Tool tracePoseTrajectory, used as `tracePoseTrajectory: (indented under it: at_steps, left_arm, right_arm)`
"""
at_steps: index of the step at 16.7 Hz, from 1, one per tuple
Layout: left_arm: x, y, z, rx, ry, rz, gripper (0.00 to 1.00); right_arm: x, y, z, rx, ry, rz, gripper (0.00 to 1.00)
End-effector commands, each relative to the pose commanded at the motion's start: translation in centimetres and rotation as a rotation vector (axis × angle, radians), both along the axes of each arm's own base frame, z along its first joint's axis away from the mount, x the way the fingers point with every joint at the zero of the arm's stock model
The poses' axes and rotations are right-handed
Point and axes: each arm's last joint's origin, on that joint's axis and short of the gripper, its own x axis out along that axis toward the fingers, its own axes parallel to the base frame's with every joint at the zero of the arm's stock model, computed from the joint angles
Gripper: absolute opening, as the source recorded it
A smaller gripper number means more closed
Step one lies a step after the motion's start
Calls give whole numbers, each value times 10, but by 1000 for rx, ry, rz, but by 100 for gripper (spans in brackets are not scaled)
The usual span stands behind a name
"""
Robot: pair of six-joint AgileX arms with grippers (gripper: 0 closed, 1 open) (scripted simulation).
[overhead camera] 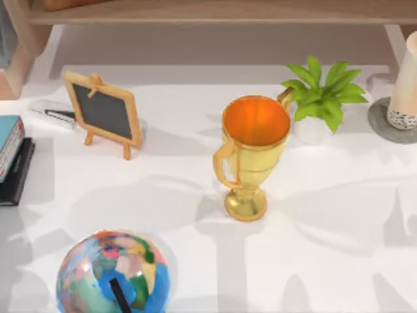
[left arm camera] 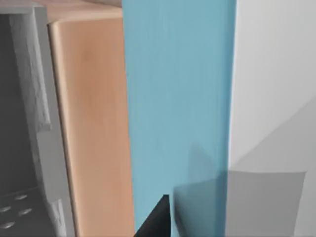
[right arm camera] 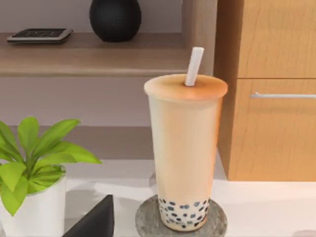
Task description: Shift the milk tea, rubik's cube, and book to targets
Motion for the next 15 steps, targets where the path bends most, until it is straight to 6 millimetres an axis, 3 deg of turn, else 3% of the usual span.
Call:
tracePoseTrajectory:
  at_steps: [13, 15]
  left_arm:
    - [0, 0, 0, 0, 0, 0, 98]
    - [0, 0, 0, 0, 0, 0, 100]
  right_arm:
    - [0, 0, 0, 0, 0, 0, 100]
    - [0, 0, 0, 0, 0, 0, 100]
